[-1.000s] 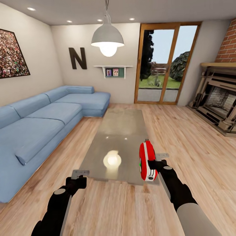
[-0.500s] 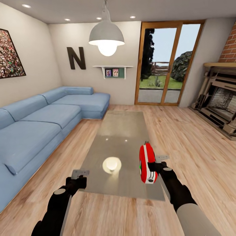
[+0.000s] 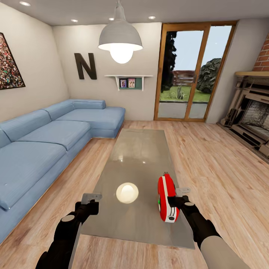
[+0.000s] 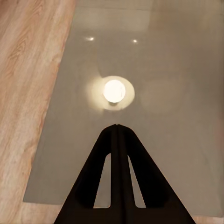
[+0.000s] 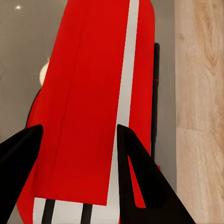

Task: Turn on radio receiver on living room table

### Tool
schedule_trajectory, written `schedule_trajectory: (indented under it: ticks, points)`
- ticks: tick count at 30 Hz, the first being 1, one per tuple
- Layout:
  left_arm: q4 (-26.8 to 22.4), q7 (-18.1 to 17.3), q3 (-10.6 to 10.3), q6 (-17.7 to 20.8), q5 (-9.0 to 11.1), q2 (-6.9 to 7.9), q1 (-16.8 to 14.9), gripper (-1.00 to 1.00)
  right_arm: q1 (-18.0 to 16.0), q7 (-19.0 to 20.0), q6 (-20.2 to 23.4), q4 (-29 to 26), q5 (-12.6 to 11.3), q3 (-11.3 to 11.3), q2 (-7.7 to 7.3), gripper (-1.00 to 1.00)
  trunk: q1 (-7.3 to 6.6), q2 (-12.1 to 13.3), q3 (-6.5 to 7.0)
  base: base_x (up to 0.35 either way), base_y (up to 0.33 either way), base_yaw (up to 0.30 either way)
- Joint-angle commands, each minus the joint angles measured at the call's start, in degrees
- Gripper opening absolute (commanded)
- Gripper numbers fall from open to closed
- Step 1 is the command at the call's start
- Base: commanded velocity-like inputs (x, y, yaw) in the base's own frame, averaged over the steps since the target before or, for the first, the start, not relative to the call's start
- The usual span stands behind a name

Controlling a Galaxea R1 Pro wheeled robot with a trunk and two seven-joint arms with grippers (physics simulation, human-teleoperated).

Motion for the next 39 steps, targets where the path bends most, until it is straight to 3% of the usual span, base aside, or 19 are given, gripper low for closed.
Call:
schedule_trajectory:
  ticks: [1, 18, 21, 27, 39]
  points:
    - [0.00, 0.00, 0.00, -0.02, 0.00, 0.00, 0.00, -1.00, -0.02, 0.09, -0.05, -0.03, 0.04, 0.00, 0.00, -1.00, 0.00, 0.00, 0.01, 0.027, 0.000, 0.000]
    - [-0.01, -0.01, 0.00, -0.05, 0.00, 0.00, 0.00, -1.00, -0.02, 0.36, -0.34, 0.16, -0.12, -0.12, 0.00, -1.00, 0.00, 0.00, 0.01, 0.002, 0.000, 0.000]
    - [-0.01, -0.01, 0.00, -0.05, 0.00, 0.00, 0.00, -1.00, -0.02, 0.37, -1.97, 1.13, -0.13, -0.08, 0.00, -1.00, 0.00, 0.00, 0.01, 0.000, 0.000, 0.000]
    - [-0.01, -0.01, 0.00, -0.05, 0.00, 0.00, 0.00, -1.00, -0.02, 0.37, -9.41, 5.04, -0.07, 0.15, 0.00, -1.00, 0.00, 0.00, 0.01, 0.000, 0.000, 0.000]
    - [-0.05, -0.01, 0.00, -0.05, 0.00, 0.00, 0.00, -1.00, -0.02, 0.37, -11.24, 9.16, -0.04, 0.18, 0.01, -1.00, 0.00, 0.00, 0.01, 0.000, 0.000, 0.000]
